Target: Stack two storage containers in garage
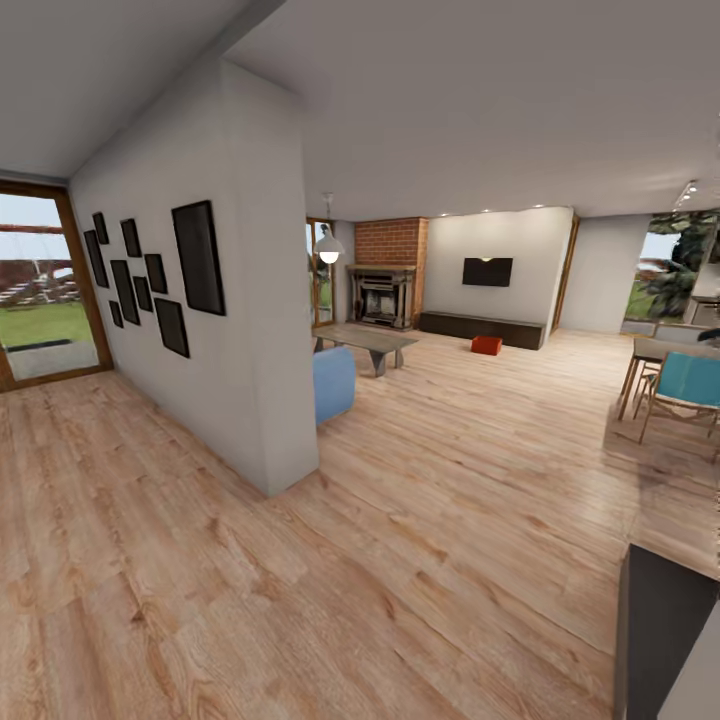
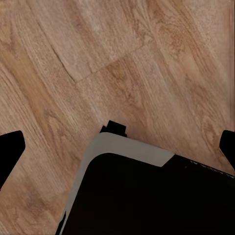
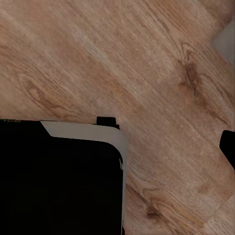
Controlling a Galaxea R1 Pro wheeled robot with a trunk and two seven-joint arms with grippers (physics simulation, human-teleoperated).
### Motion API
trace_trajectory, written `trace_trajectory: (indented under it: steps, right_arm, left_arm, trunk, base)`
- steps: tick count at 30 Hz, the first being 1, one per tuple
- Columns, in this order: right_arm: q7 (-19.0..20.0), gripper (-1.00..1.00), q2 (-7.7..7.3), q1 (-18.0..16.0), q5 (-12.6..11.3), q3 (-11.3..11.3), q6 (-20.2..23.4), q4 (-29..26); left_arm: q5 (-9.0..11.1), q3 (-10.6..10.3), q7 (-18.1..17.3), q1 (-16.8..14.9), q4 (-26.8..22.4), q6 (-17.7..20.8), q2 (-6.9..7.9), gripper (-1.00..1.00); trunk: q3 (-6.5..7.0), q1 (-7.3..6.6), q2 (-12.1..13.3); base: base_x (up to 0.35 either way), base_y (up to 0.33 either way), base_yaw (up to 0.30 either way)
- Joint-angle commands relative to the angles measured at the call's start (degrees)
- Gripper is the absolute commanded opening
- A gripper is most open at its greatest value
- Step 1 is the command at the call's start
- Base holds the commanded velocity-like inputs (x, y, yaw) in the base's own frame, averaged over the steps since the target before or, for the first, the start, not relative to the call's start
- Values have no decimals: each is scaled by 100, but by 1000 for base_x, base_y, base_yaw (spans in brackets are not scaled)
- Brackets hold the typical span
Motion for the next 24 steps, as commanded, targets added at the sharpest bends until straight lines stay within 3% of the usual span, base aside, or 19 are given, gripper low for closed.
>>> trace_trajectory:
  steps: [1, 24]
  right_arm:
    - [-4, 100, 3, -8, -40, 48, -30, 18]
    - [-3, 100, 3, -8, -40, 48, -30, 18]
  left_arm:
    - [0, 42, 3, -4, 3, -18, 0, 100]
    - [8, 42, 3, -4, 3, -18, 0, 100]
  trunk:
    - [-8, 4, -5]
    - [-8, 4, -5]
  base:
    - [322, 0, -178]
    - [322, 0, -238]
